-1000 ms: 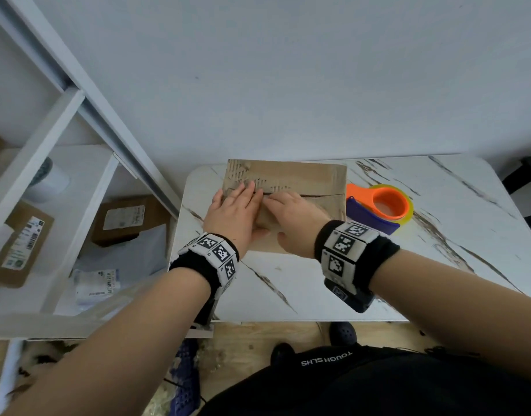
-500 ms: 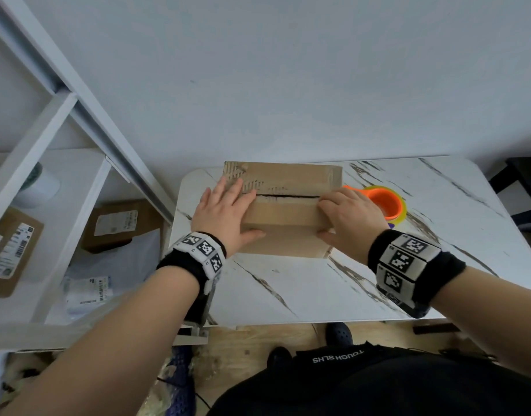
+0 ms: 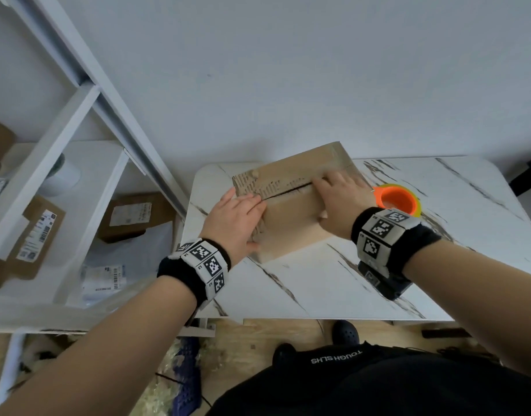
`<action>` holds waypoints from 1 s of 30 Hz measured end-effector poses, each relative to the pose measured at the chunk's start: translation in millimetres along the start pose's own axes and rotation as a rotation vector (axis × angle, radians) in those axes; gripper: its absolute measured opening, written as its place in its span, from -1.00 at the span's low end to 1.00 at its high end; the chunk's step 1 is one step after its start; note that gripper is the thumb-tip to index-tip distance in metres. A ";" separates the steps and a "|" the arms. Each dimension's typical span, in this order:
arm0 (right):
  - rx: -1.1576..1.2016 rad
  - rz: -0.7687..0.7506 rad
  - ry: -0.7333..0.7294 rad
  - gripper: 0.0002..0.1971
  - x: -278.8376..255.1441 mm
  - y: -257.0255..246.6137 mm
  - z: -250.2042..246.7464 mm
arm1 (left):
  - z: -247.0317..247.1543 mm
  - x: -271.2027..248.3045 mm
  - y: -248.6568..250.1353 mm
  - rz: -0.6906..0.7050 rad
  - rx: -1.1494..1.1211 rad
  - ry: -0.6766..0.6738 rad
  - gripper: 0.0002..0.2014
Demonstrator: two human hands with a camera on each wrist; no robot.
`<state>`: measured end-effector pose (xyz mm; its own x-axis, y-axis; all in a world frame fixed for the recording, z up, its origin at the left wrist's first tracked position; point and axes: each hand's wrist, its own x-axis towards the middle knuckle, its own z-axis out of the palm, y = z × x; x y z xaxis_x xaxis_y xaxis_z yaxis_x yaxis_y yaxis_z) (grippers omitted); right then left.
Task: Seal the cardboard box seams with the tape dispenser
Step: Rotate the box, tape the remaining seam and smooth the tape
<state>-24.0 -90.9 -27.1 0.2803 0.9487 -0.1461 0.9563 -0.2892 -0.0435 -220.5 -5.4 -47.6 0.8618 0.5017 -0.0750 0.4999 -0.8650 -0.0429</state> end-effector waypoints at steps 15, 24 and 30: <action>0.017 -0.195 -0.052 -0.32 0.1 -2.5 -2.2 | -11.4 11.9 -23.8 0.023 -0.027 0.042 -0.34; -0.011 -0.225 -0.131 -0.08 -0.9 -21.3 7.0 | -10.4 19.7 -13.3 0.023 -0.079 0.063 -0.51; -0.062 -0.390 -0.113 -0.08 -0.1 -25.6 13.9 | -7.1 7.4 -7.6 -0.017 -0.160 0.127 -0.61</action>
<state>-49.6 -85.3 -39.7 -0.1116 0.9647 -0.2384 0.9932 0.1004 -0.0583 -217.3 4.9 -40.7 0.8521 0.5209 0.0512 0.5129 -0.8505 0.1163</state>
